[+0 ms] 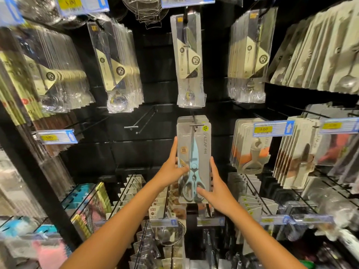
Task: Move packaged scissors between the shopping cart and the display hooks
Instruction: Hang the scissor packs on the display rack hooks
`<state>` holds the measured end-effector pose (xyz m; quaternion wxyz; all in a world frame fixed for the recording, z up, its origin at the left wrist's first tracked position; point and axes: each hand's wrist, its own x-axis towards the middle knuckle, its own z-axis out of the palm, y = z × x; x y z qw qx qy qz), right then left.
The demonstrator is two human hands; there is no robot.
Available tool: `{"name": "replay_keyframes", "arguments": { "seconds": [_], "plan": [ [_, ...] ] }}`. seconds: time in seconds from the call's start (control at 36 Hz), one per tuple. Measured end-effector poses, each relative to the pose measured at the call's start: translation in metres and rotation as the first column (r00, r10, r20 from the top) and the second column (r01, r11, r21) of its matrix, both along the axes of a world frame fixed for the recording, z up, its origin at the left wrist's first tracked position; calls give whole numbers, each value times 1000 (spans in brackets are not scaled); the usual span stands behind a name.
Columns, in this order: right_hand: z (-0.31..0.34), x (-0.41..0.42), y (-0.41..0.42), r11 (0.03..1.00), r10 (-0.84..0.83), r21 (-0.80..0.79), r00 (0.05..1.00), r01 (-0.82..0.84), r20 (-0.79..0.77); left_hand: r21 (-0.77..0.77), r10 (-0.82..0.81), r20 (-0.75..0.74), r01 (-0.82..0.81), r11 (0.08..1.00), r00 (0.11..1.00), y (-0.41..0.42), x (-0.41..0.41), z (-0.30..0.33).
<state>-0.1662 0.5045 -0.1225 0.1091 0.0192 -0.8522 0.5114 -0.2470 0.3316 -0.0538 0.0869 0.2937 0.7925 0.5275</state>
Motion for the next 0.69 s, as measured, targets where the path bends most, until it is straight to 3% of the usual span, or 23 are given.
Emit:
{"name": "replay_keyframes", "arguments": {
  "seconds": [0.25, 0.39, 0.5, 0.69],
  "plan": [
    [-6, -39, 15, 999, -26, 33, 998, 28, -63, -70, 22, 16, -21, 997, 1000, 8, -20, -1],
    [-10, -28, 15, 982, -166, 85, 986, 168, -33, -184, 66, -6, -66, 981, 998, 1, -18, -7],
    [-31, -17, 15, 972, -185, 133, 980, 194, -77, -314, 105, -137, -144, 938, 985, -22, -17, -33],
    [-57, -4, -12, 951, 38, 308, 999, -29, -21, -481, 16, -393, -220, 849, 919, -87, -1, -89]
  ]
}}
